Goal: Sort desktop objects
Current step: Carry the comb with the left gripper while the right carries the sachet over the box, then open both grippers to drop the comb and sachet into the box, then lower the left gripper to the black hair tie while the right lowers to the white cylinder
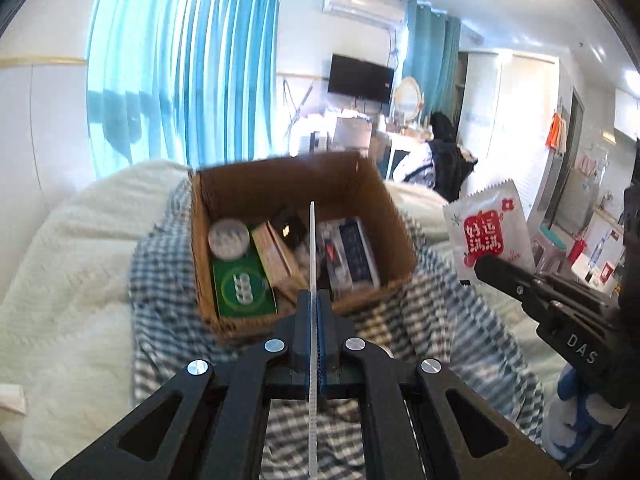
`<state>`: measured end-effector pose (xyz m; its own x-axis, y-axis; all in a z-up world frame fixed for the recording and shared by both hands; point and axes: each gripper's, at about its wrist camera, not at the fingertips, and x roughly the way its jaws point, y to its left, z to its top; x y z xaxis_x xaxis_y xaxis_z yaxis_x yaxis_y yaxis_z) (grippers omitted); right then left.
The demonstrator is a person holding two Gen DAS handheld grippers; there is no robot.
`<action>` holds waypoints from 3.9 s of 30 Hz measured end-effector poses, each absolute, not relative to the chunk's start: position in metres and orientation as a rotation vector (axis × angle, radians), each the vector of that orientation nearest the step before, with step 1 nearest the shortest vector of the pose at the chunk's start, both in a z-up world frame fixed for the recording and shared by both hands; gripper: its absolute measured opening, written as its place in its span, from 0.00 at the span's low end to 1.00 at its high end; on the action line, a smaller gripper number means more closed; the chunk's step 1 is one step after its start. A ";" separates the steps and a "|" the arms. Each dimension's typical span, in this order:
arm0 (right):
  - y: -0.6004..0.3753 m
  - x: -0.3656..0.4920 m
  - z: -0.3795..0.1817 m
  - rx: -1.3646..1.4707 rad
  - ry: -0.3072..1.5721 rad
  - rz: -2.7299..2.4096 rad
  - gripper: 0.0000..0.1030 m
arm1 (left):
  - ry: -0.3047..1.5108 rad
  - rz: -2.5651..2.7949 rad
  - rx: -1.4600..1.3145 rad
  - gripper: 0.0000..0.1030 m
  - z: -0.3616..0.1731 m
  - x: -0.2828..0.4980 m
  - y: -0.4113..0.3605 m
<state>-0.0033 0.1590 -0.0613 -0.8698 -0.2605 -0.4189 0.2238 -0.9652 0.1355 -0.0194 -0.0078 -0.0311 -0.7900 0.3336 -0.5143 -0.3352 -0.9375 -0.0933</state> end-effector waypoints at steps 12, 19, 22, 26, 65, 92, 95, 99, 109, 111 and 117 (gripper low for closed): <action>0.152 -0.018 -0.013 0.439 -0.014 -2.905 0.03 | 0.021 2.741 -0.578 0.02 0.018 -0.041 -0.020; 0.141 -0.037 -0.002 0.364 -0.026 -2.916 0.02 | -0.004 2.760 -0.513 0.02 0.030 -0.056 -0.022; 0.140 -0.046 -0.001 0.356 -0.042 -2.919 0.02 | -0.014 2.765 -0.511 0.02 0.029 -0.069 -0.023; 0.141 -0.060 -0.002 0.348 -0.053 -2.933 0.03 | -0.043 2.767 -0.524 0.02 0.027 -0.090 -0.024; 0.150 -0.129 -0.030 0.426 -0.024 -2.979 0.66 | -0.103 2.830 -0.672 0.89 -0.009 -0.153 -0.030; 0.166 -0.026 -0.108 0.656 0.061 -2.877 0.81 | 0.000 2.887 -0.874 0.92 -0.102 -0.028 -0.030; 0.176 -0.025 -0.121 0.722 0.097 -2.880 0.81 | 0.010 2.870 -0.914 0.92 -0.114 -0.033 -0.021; 0.184 -0.029 -0.139 0.807 0.157 -2.872 0.81 | 0.044 2.838 -0.947 0.92 -0.132 -0.043 -0.006; 0.170 -0.049 -0.187 1.073 0.286 -2.728 0.75 | 0.140 2.726 -1.165 0.85 -0.188 -0.072 0.011; 0.170 -0.054 -0.195 1.120 0.273 -2.703 0.75 | 0.152 2.708 -1.245 0.84 -0.200 -0.080 0.011; 0.167 -0.077 -0.230 1.314 0.297 -2.625 0.75 | 0.138 2.655 -1.315 0.75 -0.219 -0.097 0.016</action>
<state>-0.0769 0.1670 -0.2295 -0.5887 -0.0797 -0.8044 0.2573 -0.9619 -0.0930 -0.0965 0.0155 -0.2187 -0.5946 0.1156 -0.7957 -0.1974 -0.9803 0.0051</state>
